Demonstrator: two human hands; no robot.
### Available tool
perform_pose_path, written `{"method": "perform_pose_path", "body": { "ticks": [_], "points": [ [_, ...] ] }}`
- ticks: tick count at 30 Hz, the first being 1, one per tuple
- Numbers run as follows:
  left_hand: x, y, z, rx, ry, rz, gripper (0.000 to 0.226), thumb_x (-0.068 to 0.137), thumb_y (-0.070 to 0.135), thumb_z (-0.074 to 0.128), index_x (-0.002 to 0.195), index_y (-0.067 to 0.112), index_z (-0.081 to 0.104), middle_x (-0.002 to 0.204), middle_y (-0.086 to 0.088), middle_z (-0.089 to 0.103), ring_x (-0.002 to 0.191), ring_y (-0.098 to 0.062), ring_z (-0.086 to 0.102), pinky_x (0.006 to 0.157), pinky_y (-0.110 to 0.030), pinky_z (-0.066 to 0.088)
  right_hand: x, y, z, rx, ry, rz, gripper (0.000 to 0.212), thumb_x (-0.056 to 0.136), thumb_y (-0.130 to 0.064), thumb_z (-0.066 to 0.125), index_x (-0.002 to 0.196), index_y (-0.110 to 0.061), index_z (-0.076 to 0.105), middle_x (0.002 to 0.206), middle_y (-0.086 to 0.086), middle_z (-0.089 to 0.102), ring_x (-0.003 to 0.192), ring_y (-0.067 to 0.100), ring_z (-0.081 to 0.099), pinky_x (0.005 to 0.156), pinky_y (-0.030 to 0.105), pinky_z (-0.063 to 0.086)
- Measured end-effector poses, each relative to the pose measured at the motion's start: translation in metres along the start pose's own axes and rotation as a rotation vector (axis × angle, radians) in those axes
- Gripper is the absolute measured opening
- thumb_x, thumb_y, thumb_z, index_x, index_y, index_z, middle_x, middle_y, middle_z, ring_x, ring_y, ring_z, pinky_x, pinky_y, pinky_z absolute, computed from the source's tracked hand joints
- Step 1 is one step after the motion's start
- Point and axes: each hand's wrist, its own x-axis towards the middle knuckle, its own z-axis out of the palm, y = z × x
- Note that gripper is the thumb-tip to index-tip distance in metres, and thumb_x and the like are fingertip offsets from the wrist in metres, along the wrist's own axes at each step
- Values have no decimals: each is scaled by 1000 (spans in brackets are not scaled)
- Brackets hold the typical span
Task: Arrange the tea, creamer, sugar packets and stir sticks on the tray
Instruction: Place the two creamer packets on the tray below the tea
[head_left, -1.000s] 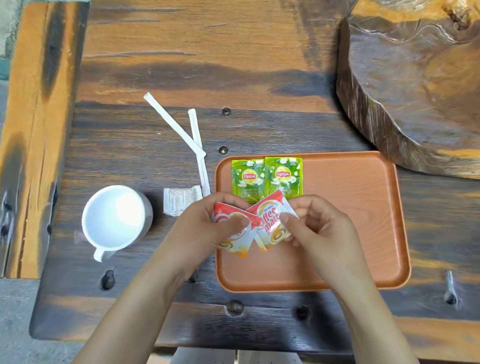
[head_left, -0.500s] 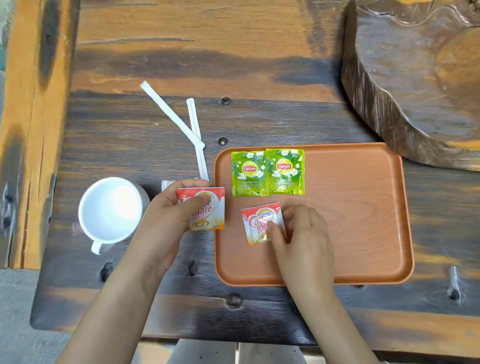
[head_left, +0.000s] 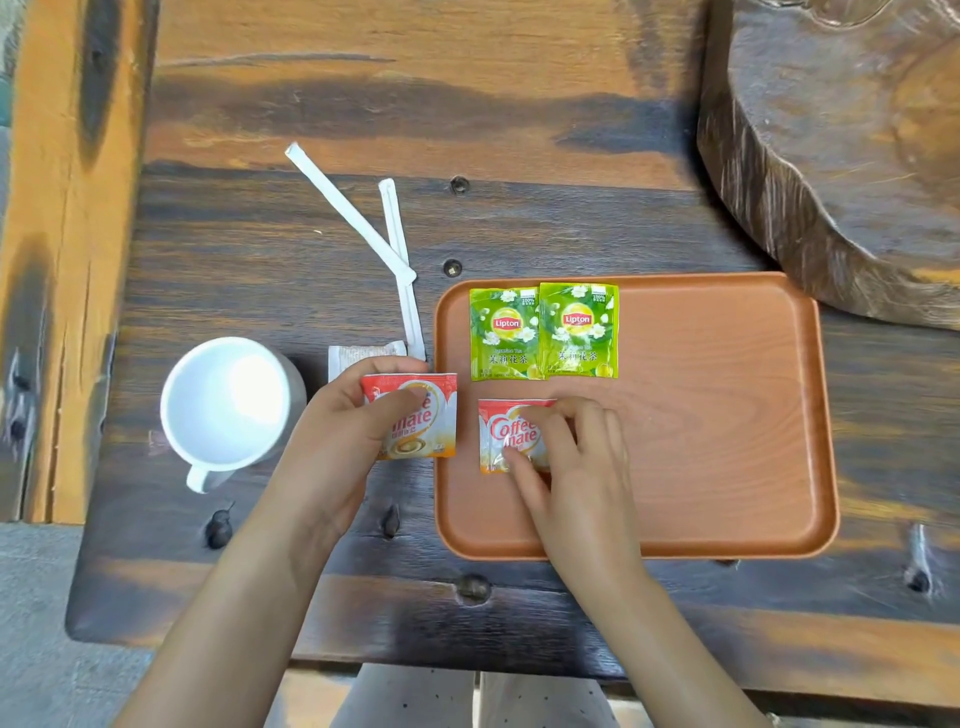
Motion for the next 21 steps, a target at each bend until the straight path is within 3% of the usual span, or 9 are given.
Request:
{"method": "perform_pose_path", "body": {
  "ticks": [6,11,14,17,21],
  "points": [
    [0,-2,1,6,-6,-7,23,83,-1,56,80,19,67,67,0,70,54,-8,64,50,-17,53,2,-3,1,11,-20,-4,32,78,-19,70,107,-13,61,100,8,55,94,22,46,79,34,45],
    [-3,-3,5,19,-18,-22,21,85,1,55,84,19,66,76,-5,68,59,-11,63,53,-20,54,2,-7,-7,77,-49,9,30,82,-21,67,109,-11,61,102,8,55,97,18,44,84,27,39],
    [-7,-2,14,-5,-66,-27,20,87,1,52,86,17,64,76,-5,68,59,-10,63,54,-19,54,2,-15,-19,395,-53,142,25,83,-27,62,107,-22,58,102,-3,56,96,9,51,82,14,39],
    [-14,-3,27,-81,-180,-52,18,86,-1,52,90,12,64,81,-9,69,63,-12,64,56,-20,55,4,-23,-25,817,-118,328,23,82,-19,63,99,-33,56,88,-10,63,77,-1,57,73,10,45],
    [-18,-13,46,-99,-162,6,22,86,0,54,92,19,64,81,1,69,72,-11,62,64,-19,53,6,-14,-32,932,-36,423,32,81,4,62,94,-26,61,78,-4,65,69,3,58,68,13,48]
  ]
}}
